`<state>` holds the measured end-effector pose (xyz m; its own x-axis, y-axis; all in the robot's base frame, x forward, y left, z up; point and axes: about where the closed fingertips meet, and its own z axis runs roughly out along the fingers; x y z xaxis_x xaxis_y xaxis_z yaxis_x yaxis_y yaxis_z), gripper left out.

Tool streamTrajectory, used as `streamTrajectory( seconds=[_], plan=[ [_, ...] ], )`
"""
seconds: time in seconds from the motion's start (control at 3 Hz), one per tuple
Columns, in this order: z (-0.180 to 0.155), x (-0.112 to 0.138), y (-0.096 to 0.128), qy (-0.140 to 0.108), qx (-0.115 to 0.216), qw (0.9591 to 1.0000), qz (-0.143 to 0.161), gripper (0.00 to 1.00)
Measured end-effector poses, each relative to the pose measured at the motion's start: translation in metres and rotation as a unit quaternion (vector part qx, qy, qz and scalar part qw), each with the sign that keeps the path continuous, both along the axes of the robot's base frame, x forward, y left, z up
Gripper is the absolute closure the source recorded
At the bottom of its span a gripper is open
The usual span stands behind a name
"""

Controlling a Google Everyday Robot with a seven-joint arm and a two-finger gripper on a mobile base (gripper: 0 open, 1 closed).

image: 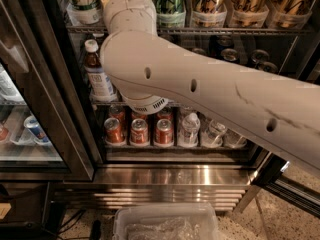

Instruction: Pick 7up can from top shelf of fridge

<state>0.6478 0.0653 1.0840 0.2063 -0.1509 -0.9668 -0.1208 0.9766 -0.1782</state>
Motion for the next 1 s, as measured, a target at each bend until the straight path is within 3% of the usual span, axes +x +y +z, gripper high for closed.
streamTrajectory(
  seconds=[1.0],
  plan=[
    [0.043, -0.015, -0.006, -0.072, 0.03, 0.9969, 0.013, 1.0]
  ],
)
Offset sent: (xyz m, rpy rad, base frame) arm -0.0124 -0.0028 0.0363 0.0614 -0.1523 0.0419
